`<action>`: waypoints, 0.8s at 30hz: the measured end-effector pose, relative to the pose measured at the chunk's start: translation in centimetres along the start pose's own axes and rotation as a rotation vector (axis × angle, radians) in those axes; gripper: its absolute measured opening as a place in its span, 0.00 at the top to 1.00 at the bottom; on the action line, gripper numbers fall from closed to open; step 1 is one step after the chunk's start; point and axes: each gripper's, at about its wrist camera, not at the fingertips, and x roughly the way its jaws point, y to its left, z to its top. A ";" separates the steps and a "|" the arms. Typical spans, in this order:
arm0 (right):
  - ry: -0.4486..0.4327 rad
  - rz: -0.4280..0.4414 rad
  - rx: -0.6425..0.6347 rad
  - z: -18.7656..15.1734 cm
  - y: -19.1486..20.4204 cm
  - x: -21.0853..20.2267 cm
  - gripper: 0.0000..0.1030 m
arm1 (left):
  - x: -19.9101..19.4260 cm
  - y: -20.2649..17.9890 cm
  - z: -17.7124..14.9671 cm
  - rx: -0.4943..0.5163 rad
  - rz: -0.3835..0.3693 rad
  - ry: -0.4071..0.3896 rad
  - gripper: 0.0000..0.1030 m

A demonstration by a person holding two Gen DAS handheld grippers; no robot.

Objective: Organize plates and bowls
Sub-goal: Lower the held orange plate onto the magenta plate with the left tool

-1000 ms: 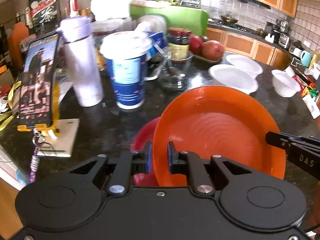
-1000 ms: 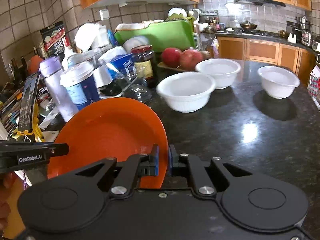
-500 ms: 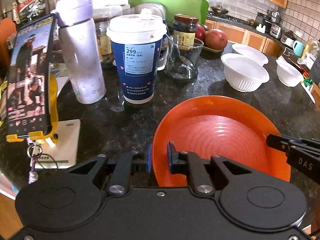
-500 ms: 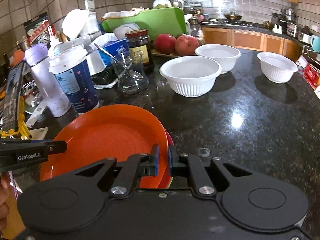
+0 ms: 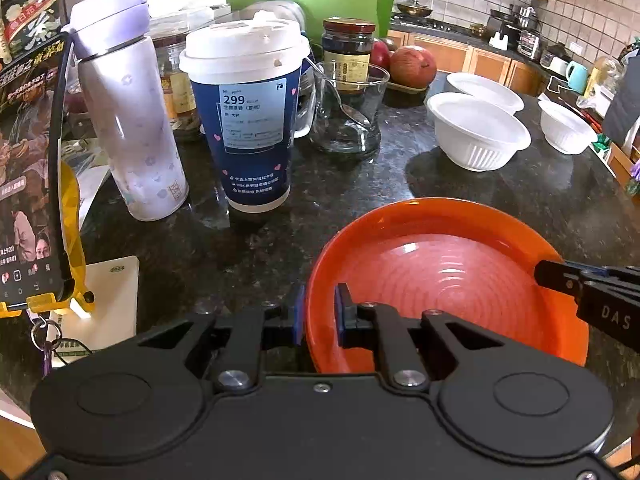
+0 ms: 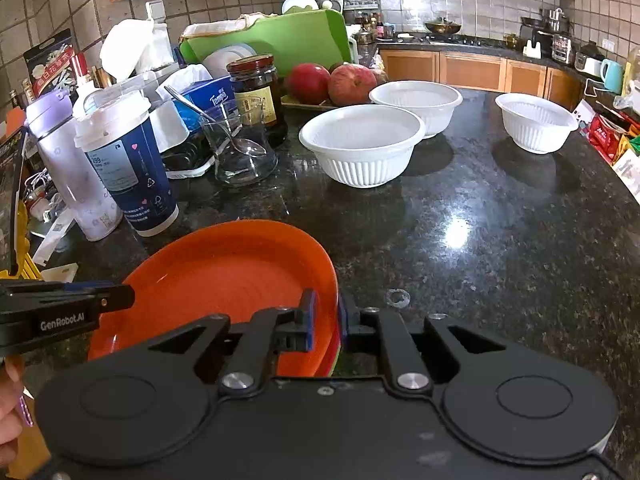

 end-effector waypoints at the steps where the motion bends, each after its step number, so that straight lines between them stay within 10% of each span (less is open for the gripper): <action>1: 0.002 0.000 0.000 0.0 0.0 0.0 0.86 | 0.1 0.0 0.1 -0.001 -0.002 0.000 0.80; 24: -0.031 0.002 -0.019 0.2 0.2 -0.6 0.81 | -2.2 0.1 -0.1 -0.029 -0.015 -0.051 0.80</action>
